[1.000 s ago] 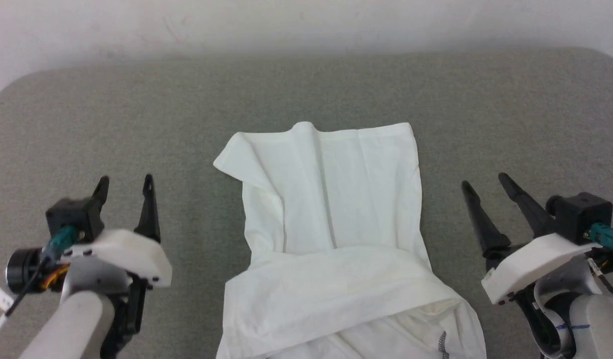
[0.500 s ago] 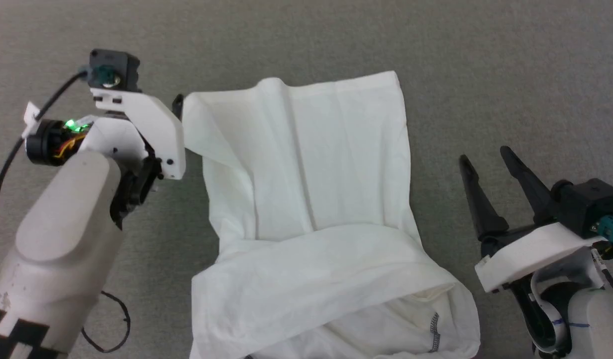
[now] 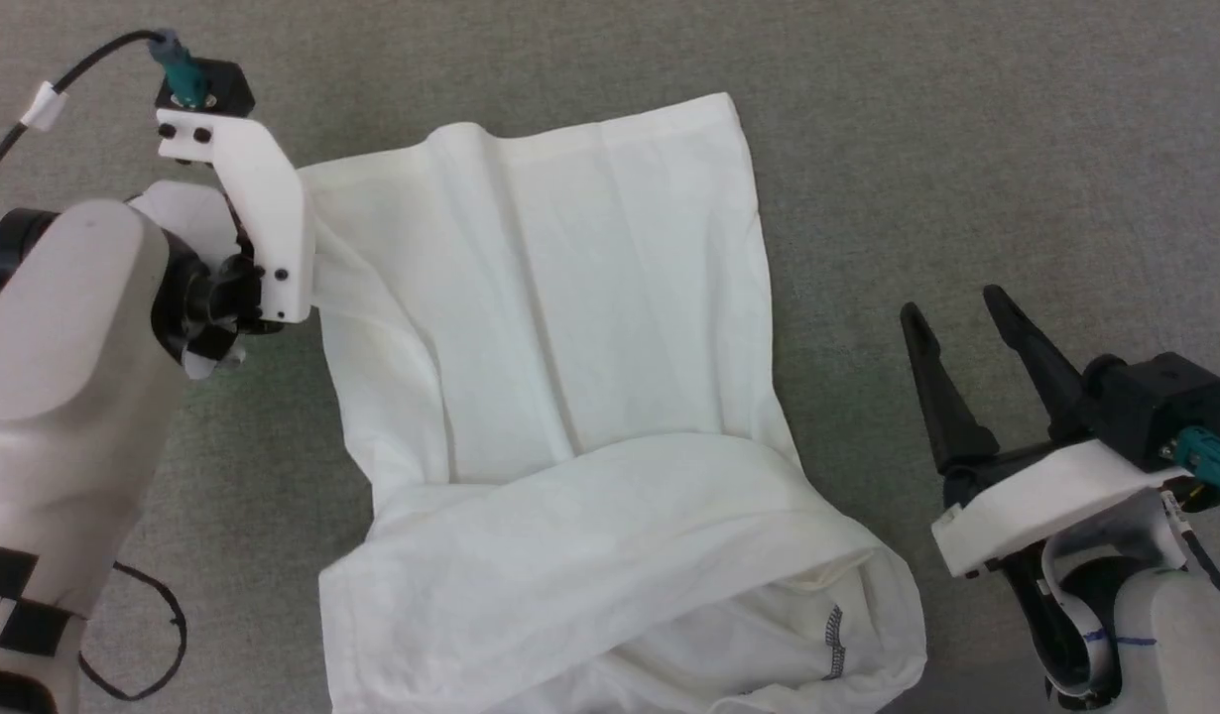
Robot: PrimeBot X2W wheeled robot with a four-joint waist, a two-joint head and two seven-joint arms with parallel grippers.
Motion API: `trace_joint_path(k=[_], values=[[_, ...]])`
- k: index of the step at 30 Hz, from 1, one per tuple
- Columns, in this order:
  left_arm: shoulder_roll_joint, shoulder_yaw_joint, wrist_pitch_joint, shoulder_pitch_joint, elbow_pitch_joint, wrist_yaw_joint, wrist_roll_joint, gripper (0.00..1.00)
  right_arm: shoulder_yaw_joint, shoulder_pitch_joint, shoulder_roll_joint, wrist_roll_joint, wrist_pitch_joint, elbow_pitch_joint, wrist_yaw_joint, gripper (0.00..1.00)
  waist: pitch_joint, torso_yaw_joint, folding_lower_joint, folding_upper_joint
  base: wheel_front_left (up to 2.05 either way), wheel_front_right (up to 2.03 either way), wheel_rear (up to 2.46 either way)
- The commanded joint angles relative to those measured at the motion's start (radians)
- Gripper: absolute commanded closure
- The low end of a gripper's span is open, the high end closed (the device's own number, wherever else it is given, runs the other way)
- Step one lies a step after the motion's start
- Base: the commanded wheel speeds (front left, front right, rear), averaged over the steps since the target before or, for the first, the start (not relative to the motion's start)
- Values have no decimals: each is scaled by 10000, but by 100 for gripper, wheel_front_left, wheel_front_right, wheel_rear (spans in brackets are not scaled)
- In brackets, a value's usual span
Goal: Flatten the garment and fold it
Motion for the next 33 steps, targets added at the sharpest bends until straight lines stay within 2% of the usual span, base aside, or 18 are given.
trace_joint_path(k=[1,4,9,13,17,23,30,33], values=[[-214,-485,835,1342,533,-91,-333,100,3,-178,41,-35,-51,44,-9,0,23,-37,3,-1,0,0,0],[-215,-445,734,1528,133,29,-389,100,-40,-290,51,17,2,175,-9,0,-64,15,3,-1,0,0,0],[-45,-216,-1016,1718,-525,501,139,100,-131,-854,-90,377,319,826,-9,0,-396,181,3,-1,0,0,0],[153,-25,-2522,1750,-1195,775,623,100,-220,-1896,-638,1084,874,2105,-9,0,-556,458,3,-1,0,0,0],[317,92,-3547,1552,-1931,763,956,100,-62,-3382,-1257,2025,1611,3804,-9,0,-500,826,3,-1,0,0,0],[349,242,-3914,1223,-2912,640,922,100,1224,-5814,-2053,3292,3122,6105,-9,0,-117,1331,3,-1,0,0,0],[315,247,-3915,857,-3821,636,959,100,2973,-8231,-2388,4722,5300,7871,-9,0,570,1809,3,-1,0,0,0],[295,239,-3893,726,-4095,644,970,100,3298,-9030,-2453,5126,5642,8513,-9,0,867,1963,3,-1,0,0,0]])
